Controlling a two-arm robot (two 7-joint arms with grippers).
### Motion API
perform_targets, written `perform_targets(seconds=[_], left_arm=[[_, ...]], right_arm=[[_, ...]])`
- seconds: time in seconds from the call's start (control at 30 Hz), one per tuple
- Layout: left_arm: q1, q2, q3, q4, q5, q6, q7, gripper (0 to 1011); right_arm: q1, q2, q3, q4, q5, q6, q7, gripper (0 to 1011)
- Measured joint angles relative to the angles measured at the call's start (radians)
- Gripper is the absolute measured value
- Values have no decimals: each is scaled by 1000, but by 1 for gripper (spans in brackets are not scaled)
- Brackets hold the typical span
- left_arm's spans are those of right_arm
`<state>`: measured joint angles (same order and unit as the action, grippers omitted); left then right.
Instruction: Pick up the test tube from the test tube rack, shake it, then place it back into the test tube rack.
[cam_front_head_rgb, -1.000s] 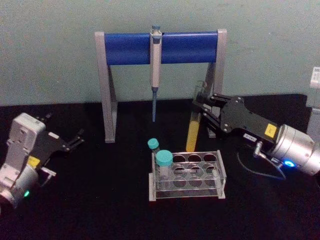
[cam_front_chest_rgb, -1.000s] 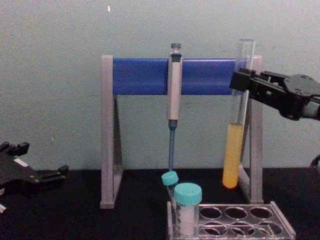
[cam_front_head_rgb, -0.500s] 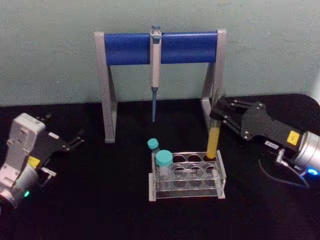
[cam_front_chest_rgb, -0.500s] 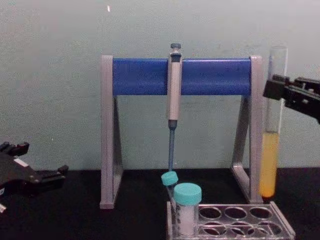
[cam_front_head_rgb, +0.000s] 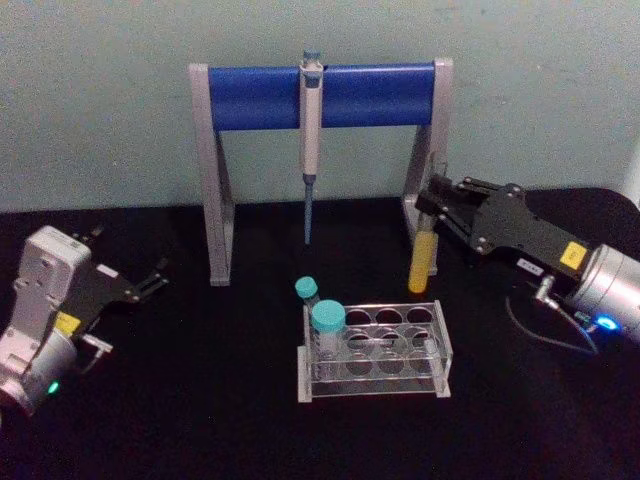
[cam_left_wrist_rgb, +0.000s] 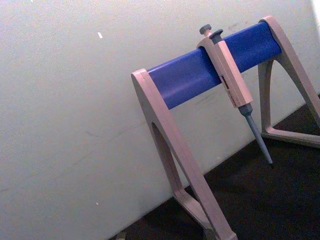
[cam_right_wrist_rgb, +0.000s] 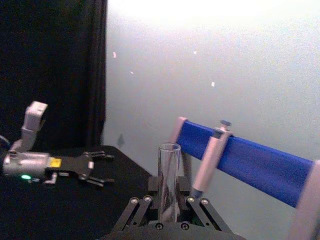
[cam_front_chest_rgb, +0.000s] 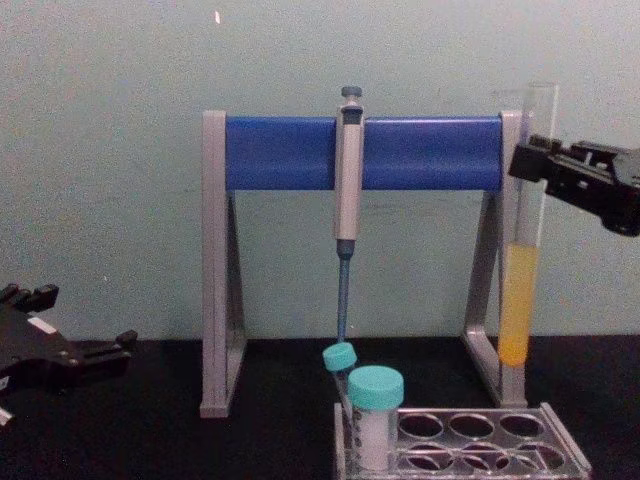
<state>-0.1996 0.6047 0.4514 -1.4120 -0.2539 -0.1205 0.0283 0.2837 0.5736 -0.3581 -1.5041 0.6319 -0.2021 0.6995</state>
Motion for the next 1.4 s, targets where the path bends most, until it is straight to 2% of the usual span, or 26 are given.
perform_targets(seconds=[0.23,0.43,0.73,1.4], left_arm=[[0,0,0,0,0,0,0,1001],[0,0,0,0,0,0,0,1001],[0,0,0,0,0,0,0,1001],[0,0,0,0,0,0,0,1001]], right_arm=[[14,-19,-19,30,51,-3,75,232],[15,-19,-27,47,73,-6,101,232],[24,-22,-39,87,78,-11,111,232],[76,-62,-73,201,72,-19,136,232]])
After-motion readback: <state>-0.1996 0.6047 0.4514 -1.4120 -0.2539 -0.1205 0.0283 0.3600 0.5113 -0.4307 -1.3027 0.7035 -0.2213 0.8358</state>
